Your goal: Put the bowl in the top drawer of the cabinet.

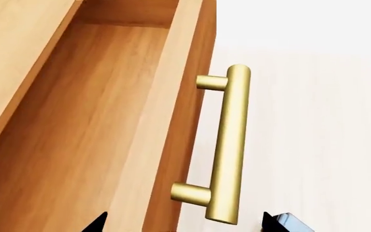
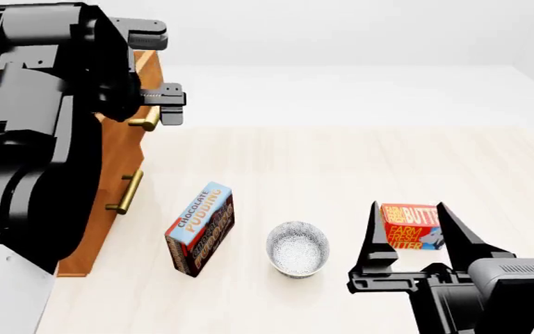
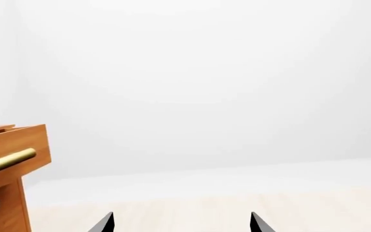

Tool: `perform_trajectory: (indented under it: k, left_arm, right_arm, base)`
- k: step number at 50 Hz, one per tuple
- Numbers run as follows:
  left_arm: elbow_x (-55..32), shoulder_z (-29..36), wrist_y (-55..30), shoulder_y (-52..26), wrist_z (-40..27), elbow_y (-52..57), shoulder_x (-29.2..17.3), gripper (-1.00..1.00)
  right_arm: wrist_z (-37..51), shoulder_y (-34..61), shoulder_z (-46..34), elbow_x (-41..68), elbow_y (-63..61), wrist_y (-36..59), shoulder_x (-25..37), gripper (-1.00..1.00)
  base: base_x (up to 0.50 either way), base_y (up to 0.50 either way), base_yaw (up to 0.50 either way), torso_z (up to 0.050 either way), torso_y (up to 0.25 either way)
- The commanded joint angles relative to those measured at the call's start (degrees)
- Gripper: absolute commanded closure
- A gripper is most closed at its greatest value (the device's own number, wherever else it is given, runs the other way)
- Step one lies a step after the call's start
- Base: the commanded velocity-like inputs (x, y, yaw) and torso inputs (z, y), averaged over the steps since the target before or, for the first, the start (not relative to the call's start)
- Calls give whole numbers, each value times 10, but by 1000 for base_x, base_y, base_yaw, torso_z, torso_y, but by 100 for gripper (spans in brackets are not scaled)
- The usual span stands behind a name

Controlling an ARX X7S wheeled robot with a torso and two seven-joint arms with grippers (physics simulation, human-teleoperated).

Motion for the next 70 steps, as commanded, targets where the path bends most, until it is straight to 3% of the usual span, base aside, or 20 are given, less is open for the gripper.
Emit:
perform_trajectory:
  k: [1, 16, 36, 40, 45, 52, 59, 64, 70]
  left_arm:
    - [-14, -36, 4, 19, 11, -3, 7, -100]
    - [-33, -63, -13, 5, 31, -3, 29, -100]
    - [-296, 143, -19, -26, -26, -3, 30, -100]
    - [-387, 209, -11, -26, -47, -3, 30, -100]
    - [-560, 337, 6, -34, -64, -3, 30, -100]
    - [-857, 586, 49, -41, -89, 9, 30, -100]
    - [-1085, 791, 97, -53, -96, 25, 30, -100]
    - [-1186, 886, 122, -60, -88, 34, 30, -100]
    - [-1258, 944, 138, -71, -78, 36, 30, -100]
  right_arm:
    - [3, -1, 0, 1, -1, -3, 2, -100]
    - [11, -4, -3, 2, -13, 1, 7, -100]
    - [24, -10, -1, 6, -37, 6, 18, -100]
    - [25, -10, 0, 9, -39, 6, 20, -100]
    - [26, -11, 3, 12, -39, 4, 22, -100]
    - [27, -13, 2, 12, -38, 1, 23, -100]
    - [29, -16, 1, 12, -42, -1, 25, -100]
    - [30, -21, 0, 11, -44, -3, 26, -100]
    - [33, -22, -2, 11, -49, -3, 28, -100]
  base:
    - [0, 0, 0, 0, 0]
    - [0, 0, 0, 0, 0]
    - [0, 0, 0, 0, 0]
    - [0, 0, 0, 0, 0]
    - [0, 0, 0, 0, 0]
    - [0, 0, 0, 0, 0]
    - [0, 0, 0, 0, 0]
    - [0, 0, 0, 0, 0]
    - [0, 0, 0, 0, 0]
